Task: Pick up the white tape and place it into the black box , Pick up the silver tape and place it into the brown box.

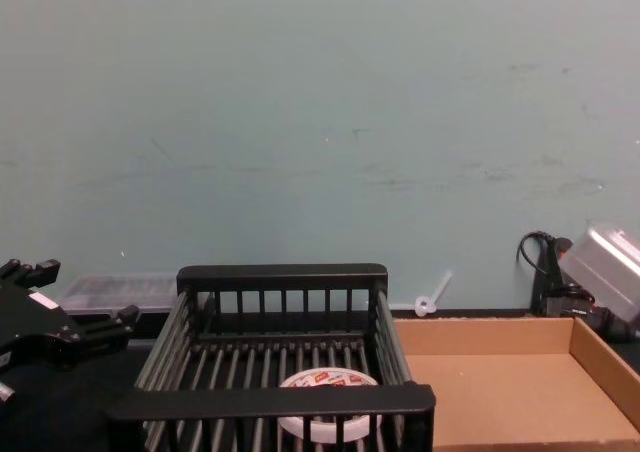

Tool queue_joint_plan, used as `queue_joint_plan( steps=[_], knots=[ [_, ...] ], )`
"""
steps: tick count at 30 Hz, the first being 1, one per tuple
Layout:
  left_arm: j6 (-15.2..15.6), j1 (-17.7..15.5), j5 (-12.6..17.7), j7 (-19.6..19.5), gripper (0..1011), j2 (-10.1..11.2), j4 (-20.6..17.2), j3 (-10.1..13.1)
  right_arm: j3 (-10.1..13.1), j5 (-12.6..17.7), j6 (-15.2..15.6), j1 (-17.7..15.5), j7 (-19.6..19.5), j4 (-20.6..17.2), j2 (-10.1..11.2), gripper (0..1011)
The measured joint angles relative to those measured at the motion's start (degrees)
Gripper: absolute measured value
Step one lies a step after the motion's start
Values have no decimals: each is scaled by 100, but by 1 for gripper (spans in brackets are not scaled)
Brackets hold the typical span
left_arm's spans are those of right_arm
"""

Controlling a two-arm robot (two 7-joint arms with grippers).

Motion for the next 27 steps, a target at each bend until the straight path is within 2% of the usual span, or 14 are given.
queue_joint_plan(
  steps=[23,27],
  knots=[
    [0,0,0,0,1001,0,0,0,6,8,-3,-11,-4,-5,7,1002],
    [0,0,0,0,1001,0,0,0,8,10,-3,-11,-4,-7,7,976]
  ],
)
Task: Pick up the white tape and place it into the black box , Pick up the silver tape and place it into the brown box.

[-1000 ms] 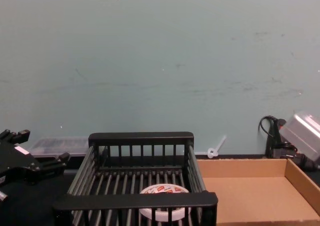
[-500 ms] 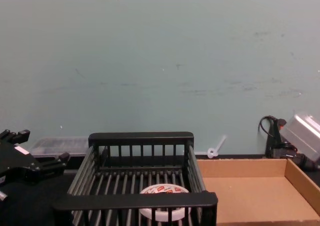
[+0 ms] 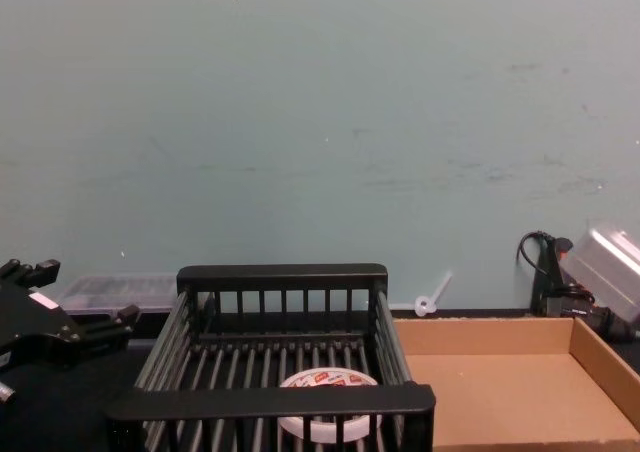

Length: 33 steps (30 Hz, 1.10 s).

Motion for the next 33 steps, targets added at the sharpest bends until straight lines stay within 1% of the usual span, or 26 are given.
queue_joint_plan(
  steps=[1,2,4,5,9,10,12,13,14,17,19,23,24,28,33],
  knots=[
    [0,0,0,0,1001,0,0,0,0,0,0,0,0,-1,0,960],
    [0,0,0,0,1001,0,0,0,1,2,0,0,0,-1,0,922],
    [0,0,0,0,1001,0,0,0,0,3,0,0,0,-1,0,895],
    [0,0,0,0,1001,0,0,0,0,4,0,0,0,-1,0,849],
    [0,0,0,0,1001,0,0,0,1,5,0,0,1,-1,0,759],
    [0,0,0,0,1002,0,0,0,0,4,0,0,0,-1,0,706],
    [0,0,0,0,1002,0,0,0,0,5,0,0,1,-1,0,665],
    [0,0,0,0,1001,0,0,0,1,5,0,0,1,-1,0,605],
    [0,0,0,0,1001,0,0,0,0,4,0,0,1,-1,0,605],
    [0,0,0,0,1001,0,0,0,0,4,0,0,1,-1,-1,482],
    [0,0,0,0,1001,0,0,0,1,4,0,0,1,-2,0,449],
    [0,0,0,0,1001,0,0,0,1,4,0,0,1,-1,-1,274],
    [0,0,0,0,1001,0,0,0,0,4,0,0,1,-1,0,274],
    [0,0,0,0,1001,0,0,0,0,4,0,0,1,-1,0,176],
    [0,0,0,0,1002,0,0,0,0,4,0,0,1,-1,0,169]
  ],
)
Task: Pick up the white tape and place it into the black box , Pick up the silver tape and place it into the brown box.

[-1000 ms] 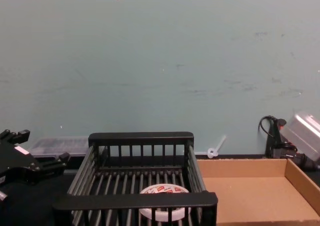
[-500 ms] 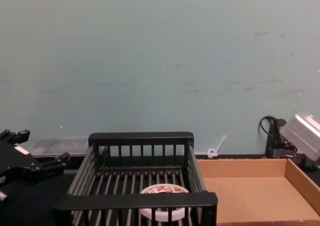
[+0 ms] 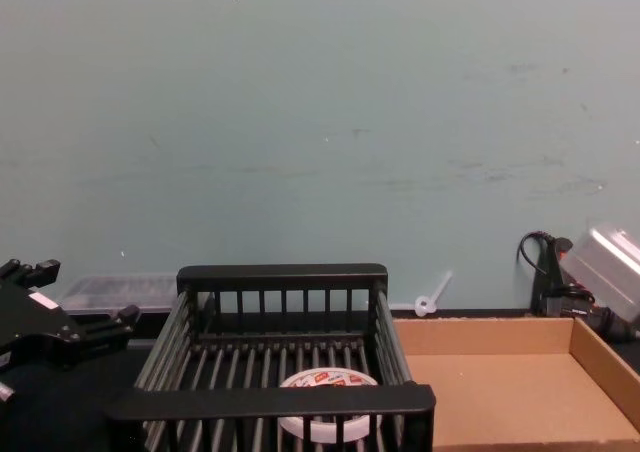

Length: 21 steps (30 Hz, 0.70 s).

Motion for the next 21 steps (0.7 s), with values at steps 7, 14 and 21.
queue_joint_plan(
  steps=[7,14,21],
  knots=[
    [0,0,0,0,1001,0,0,0,0,0,0,0,0,0,0,169],
    [0,0,0,0,1001,0,0,0,5,21,-105,12,85,4,11,169],
    [0,0,0,0,1001,0,0,0,124,124,-333,-69,101,-119,65,169]
  ],
)
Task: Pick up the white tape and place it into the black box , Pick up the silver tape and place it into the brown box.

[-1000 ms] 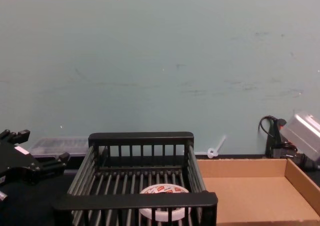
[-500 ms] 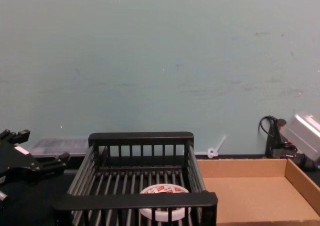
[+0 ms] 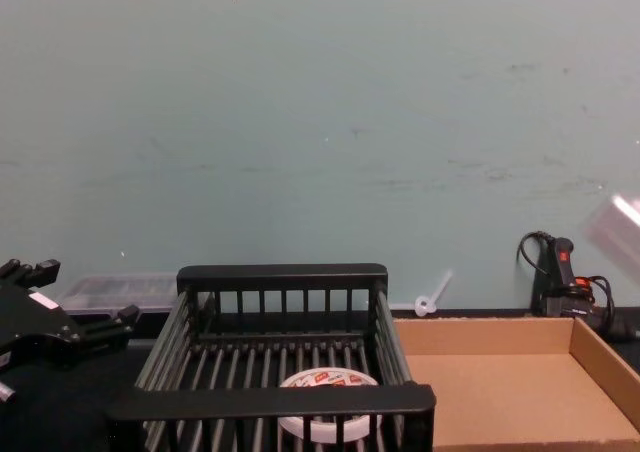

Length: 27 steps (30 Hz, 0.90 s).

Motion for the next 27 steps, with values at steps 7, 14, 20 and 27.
queue_joint_plan(
  steps=[7,14,20,27],
  knots=[
    [0,0,0,0,1002,0,0,0,255,85,-121,-150,-219,-309,158,169],
    [0,0,0,0,1001,0,0,0,486,64,-149,-210,-463,-397,259,169],
    [0,0,0,0,1001,0,0,0,721,-67,-188,-196,-695,-299,255,169],
    [0,0,0,0,1001,0,0,0,839,-248,-215,-15,-777,-57,154,169]
  ],
)
